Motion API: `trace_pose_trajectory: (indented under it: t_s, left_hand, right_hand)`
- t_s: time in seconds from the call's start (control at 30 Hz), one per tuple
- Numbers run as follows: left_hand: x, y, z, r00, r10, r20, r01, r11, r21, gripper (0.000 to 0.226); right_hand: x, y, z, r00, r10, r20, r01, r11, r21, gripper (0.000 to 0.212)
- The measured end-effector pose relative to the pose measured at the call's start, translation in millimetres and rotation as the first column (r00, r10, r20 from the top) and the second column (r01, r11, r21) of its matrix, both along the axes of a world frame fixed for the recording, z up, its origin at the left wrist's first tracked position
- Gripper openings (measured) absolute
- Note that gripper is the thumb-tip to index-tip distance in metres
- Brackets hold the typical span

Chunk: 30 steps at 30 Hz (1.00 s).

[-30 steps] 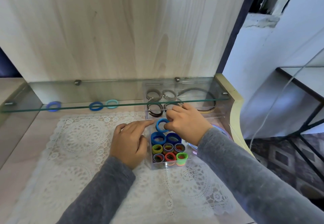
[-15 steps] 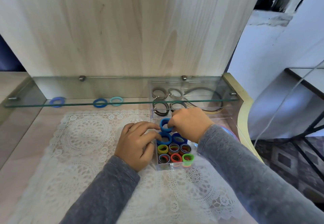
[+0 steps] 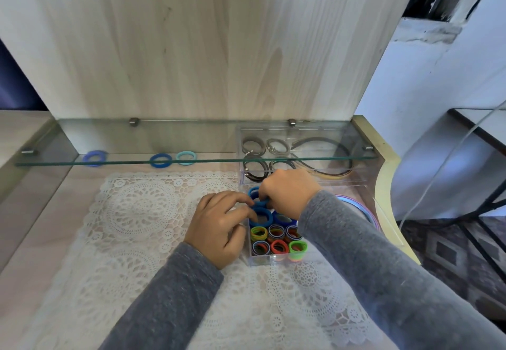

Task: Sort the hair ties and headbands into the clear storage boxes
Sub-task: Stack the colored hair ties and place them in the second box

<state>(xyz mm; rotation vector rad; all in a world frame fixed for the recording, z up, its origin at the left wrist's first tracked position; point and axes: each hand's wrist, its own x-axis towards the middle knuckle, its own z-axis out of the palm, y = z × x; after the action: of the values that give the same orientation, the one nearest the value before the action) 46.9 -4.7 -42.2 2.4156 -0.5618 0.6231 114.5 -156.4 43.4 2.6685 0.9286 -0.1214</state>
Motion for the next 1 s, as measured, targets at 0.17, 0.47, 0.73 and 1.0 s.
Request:
trace_pose_trajectory:
  t_s: [0.17, 0.47, 0.73, 1.0]
  left_hand:
    - [0, 0, 0, 1.000, 0.000, -0.016, 0.000, 1.000, 0.006, 0.029]
    - [0, 0, 1, 0.999, -0.004, -0.033, 0.004, 1.000, -0.001, 0.030]
    - [-1, -1, 0, 1.000, -0.001, -0.028, 0.001, 1.000, 0.004, 0.030]
    - [-1, -1, 0, 1.000, -0.002, -0.023, 0.002, 1.000, 0.009, 0.028]
  right_hand:
    - [-3, 3, 4, 0.999, -0.047, -0.025, 0.046, 0.999, -0.023, 0.032]
    - [-1, -14, 12, 0.996, -0.067, -0.058, 0.078, 0.976, 0.205, 0.030]
    - [-11, -10, -9, 0.999, 0.013, -0.044, 0.002, 0.944, 0.330, 0.027]
    - [-9, -6, -19, 0.997, 0.004, -0.074, 0.023, 0.935, 0.353, 0.029]
